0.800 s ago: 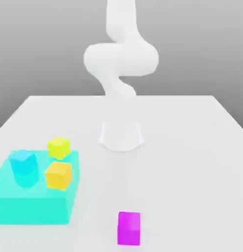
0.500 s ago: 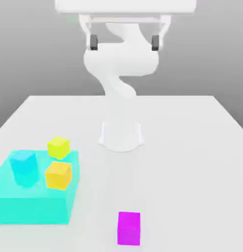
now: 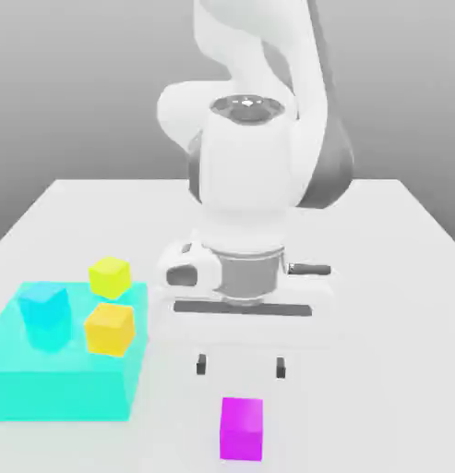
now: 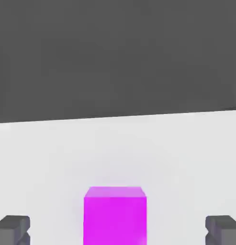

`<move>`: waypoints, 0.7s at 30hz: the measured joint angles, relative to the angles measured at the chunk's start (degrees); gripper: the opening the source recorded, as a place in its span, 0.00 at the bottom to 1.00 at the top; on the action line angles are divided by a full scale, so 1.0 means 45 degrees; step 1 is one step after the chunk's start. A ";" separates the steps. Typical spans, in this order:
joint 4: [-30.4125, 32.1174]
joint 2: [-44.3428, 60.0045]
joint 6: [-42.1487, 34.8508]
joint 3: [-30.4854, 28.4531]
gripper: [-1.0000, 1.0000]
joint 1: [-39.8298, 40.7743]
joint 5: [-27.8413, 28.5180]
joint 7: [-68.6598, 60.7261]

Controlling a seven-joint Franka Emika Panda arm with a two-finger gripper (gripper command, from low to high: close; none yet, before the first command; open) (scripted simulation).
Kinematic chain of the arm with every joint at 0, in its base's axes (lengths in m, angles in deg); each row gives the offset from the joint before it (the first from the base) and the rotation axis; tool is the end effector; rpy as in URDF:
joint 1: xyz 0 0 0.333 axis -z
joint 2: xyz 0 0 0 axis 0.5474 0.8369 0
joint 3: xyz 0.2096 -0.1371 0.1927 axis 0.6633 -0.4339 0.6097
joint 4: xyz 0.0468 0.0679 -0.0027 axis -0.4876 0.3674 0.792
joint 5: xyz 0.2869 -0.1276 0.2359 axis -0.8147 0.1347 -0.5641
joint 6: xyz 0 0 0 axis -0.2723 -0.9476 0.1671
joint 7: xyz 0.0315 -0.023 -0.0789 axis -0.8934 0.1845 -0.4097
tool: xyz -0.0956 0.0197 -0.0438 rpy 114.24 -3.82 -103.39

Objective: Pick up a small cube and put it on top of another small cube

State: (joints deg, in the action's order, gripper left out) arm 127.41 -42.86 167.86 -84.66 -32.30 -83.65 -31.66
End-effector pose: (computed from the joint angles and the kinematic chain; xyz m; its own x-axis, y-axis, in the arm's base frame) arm 0.4524 0.0187 0.2065 0.6634 -0.7482 0.0131 -0.7480 -0.6635 -0.0133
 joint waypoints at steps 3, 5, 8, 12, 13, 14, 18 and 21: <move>-0.0131 0.1384 0.1045 -0.0106 0.50 -0.0087 0.0136 0.0134; -0.0285 0.2306 0.1790 -0.0231 0.50 -0.0190 0.0234 0.0210; -0.0334 0.2585 0.2018 -0.0267 0.00 -0.0218 0.0272 0.0240; -0.0360 0.2723 0.2135 -0.0276 0.00 -0.0225 0.0315 0.0278; -0.0329 0.2564 0.2003 -0.0249 0.00 -0.0200 0.0299 0.0265; -0.0272 0.2253 0.1748 -0.0204 0.00 -0.0163 0.0259 0.0234; 0.0040 0.0549 0.0359 -0.0025 0.00 -0.0027 0.0037 0.0075; 0.0300 -0.0824 -0.0759 -0.0516 0.00 0.0375 -0.0065 0.0782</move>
State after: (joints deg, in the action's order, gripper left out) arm 128.75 -46.56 164.45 -86.98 -30.61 -83.94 -28.14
